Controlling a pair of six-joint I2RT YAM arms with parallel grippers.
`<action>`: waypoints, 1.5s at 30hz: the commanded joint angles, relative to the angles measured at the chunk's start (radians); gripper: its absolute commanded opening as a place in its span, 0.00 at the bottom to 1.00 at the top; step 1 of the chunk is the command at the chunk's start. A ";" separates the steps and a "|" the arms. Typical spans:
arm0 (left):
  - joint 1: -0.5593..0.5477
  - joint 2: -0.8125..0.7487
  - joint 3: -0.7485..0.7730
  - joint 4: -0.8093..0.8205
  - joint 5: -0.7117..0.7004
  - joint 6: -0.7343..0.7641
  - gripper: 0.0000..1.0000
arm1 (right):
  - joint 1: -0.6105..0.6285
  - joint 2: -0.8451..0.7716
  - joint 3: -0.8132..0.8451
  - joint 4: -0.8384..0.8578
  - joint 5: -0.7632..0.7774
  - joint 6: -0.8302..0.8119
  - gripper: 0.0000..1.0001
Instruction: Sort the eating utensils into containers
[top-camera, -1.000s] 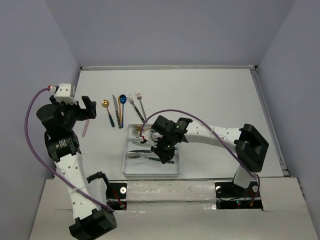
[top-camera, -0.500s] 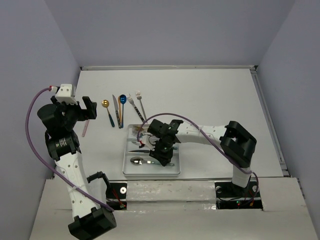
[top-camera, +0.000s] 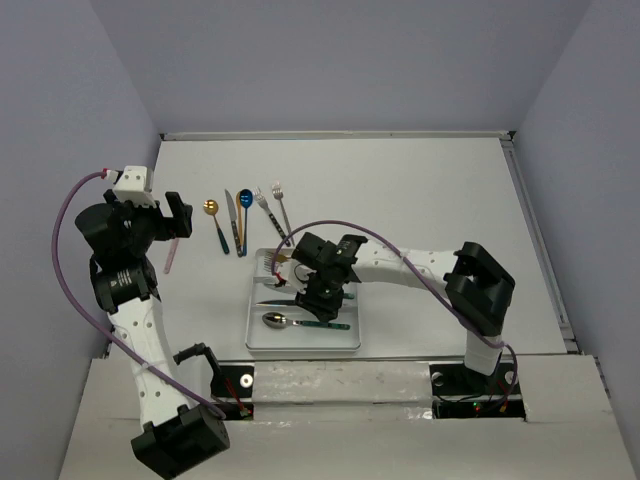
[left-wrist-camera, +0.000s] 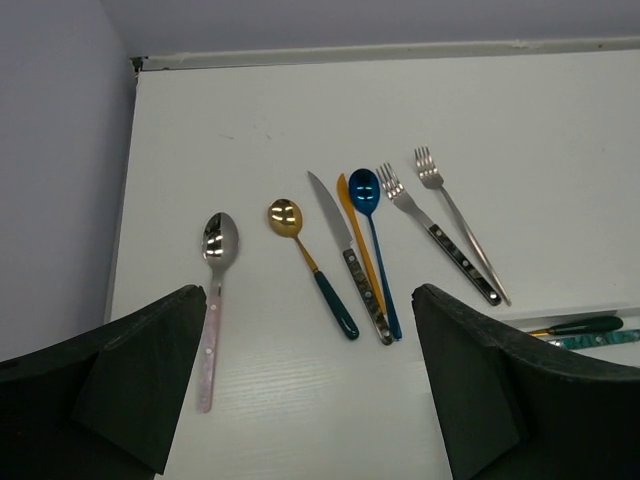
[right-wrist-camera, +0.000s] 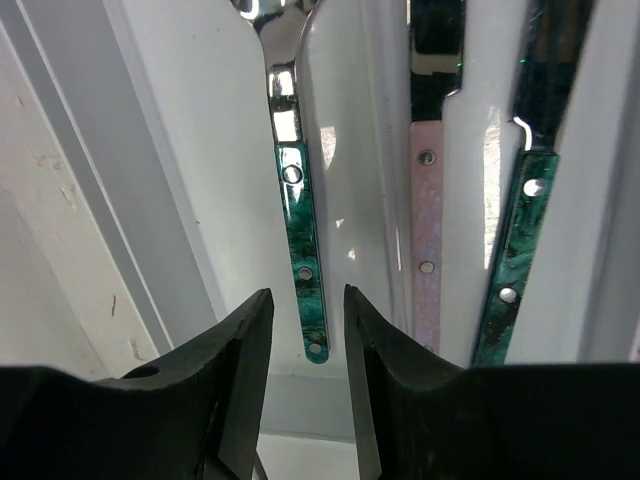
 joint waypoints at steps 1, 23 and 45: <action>0.006 0.105 0.001 0.033 -0.067 0.095 0.94 | 0.007 -0.137 0.114 0.038 0.051 0.066 0.40; -0.012 0.661 0.032 0.013 -0.457 0.515 0.85 | -0.058 -0.323 -0.122 0.337 0.459 0.387 0.51; -0.055 0.934 0.073 0.095 -0.377 0.498 0.65 | -0.067 -0.237 0.004 0.251 0.493 0.531 0.55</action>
